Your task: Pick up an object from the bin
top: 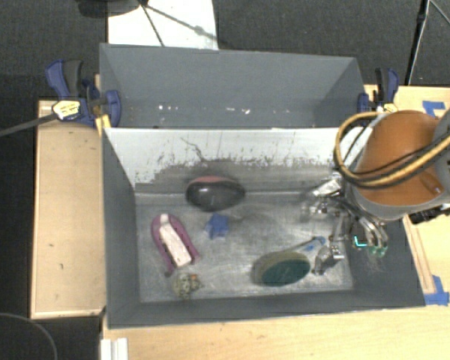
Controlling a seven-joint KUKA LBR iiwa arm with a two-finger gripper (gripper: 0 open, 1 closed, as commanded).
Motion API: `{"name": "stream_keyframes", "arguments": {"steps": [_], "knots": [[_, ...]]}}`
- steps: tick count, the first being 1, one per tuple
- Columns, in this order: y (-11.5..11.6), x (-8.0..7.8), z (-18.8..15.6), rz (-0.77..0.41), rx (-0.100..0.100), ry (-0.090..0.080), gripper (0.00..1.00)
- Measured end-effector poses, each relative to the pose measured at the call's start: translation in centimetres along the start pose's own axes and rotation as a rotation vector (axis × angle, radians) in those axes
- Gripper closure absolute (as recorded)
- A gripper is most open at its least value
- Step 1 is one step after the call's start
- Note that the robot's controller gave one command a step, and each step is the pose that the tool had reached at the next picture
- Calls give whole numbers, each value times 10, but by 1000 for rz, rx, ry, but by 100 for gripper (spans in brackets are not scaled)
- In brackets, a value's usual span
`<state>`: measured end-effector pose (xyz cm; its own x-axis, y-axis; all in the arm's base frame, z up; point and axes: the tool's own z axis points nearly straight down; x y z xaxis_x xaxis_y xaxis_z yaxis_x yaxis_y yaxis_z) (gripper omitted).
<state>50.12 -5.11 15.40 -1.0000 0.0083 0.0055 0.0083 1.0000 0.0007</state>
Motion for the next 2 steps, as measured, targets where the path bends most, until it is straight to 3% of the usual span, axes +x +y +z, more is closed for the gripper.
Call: {"name": "stream_keyframes", "arguments": {"steps": [1,2], "knots": [[-13,7,75,-55,0,-1,0],[-13,5,71,-60,1,-7,100]]}}
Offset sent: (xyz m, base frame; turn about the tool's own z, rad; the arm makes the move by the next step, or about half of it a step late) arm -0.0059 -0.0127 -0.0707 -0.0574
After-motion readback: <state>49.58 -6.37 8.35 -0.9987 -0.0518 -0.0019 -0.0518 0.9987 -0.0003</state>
